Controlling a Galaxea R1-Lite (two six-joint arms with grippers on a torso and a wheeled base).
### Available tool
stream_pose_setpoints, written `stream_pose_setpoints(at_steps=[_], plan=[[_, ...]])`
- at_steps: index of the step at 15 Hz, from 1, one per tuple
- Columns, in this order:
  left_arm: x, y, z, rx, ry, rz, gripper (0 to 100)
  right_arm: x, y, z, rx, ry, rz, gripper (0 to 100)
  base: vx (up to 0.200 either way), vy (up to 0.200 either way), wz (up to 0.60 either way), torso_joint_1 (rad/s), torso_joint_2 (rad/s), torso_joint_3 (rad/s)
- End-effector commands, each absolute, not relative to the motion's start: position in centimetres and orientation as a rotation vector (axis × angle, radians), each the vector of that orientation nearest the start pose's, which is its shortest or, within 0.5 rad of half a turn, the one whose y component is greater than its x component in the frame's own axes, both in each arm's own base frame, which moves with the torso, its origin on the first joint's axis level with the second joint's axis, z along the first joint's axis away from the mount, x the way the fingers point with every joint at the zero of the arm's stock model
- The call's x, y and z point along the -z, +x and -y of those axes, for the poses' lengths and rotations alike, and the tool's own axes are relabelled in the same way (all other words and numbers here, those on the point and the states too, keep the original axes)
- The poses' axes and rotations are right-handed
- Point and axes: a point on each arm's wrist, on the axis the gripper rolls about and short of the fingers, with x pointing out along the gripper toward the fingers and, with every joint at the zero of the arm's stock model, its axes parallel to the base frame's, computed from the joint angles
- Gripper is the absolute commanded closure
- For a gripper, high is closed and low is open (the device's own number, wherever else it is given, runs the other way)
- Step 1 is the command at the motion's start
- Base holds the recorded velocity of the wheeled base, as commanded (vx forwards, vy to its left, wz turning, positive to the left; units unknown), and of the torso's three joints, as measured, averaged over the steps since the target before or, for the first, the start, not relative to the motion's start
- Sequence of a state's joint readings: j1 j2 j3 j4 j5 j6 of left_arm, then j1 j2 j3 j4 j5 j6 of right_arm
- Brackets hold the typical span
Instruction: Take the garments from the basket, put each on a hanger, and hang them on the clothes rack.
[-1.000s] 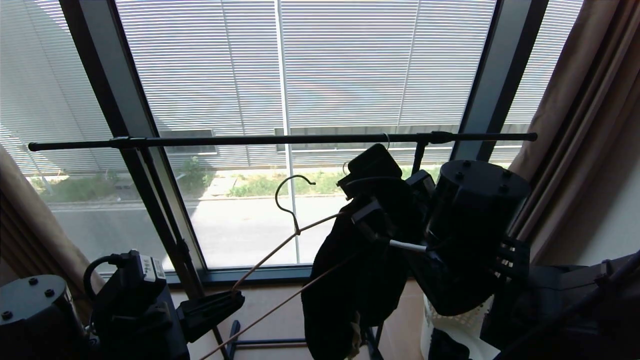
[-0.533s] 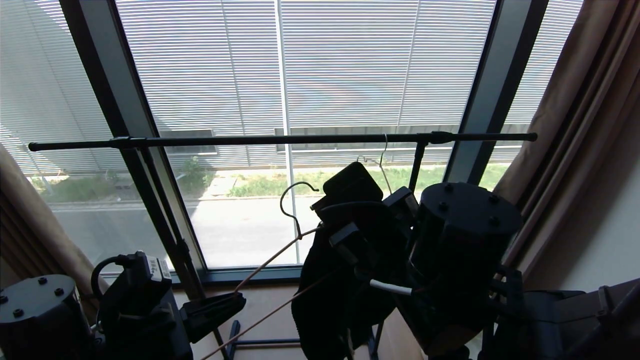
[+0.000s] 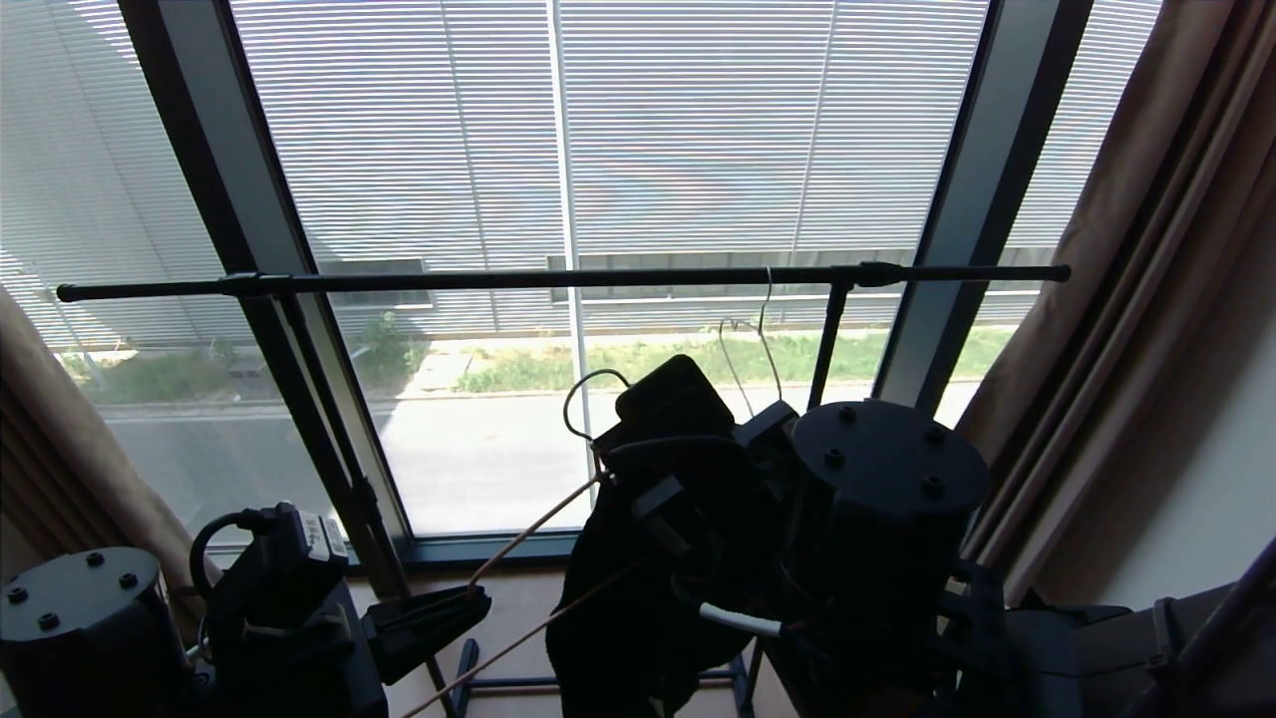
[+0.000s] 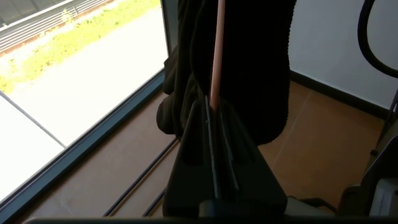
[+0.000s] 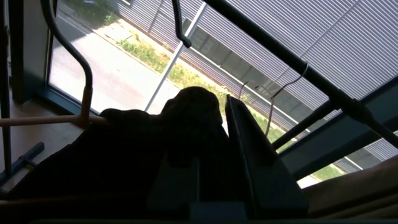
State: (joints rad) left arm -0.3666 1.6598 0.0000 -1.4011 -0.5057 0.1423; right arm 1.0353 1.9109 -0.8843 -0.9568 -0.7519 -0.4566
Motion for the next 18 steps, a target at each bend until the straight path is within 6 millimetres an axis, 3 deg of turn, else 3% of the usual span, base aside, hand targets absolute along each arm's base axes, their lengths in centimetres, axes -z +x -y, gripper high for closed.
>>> stream_pose_setpoints(at_steps=[1, 5, 12, 18], plan=[[-9.2, 16.7, 7.6, 0.885, 0.114, -0.205, 100, -16.6, 19.2, -29.4, -0.288, -0.508, 0.022, 0, 0.0, 0.0, 0.0, 0.0, 0.0, 0.0], [-9.5, 16.7, 7.6, 0.884, 0.116, -0.181, 100, -17.5, 20.1, -28.2, -0.22, -0.486, 0.023, 0, 0.0, 0.0, 0.0, 0.0, 0.0, 0.0], [-9.5, 16.7, 7.7, 0.887, 0.117, -0.176, 100, -17.4, 21.7, -30.5, -0.179, -0.46, 0.036, 0, 0.0, 0.0, 0.0, 0.0, 0.0, 0.0], [-10.3, 16.6, 7.6, 0.88, 0.104, -0.124, 100, -17.1, 22.1, -31.1, -0.162, -0.459, 0.033, 0, 0.0, 0.0, 0.0, 0.0, 0.0, 0.0]])
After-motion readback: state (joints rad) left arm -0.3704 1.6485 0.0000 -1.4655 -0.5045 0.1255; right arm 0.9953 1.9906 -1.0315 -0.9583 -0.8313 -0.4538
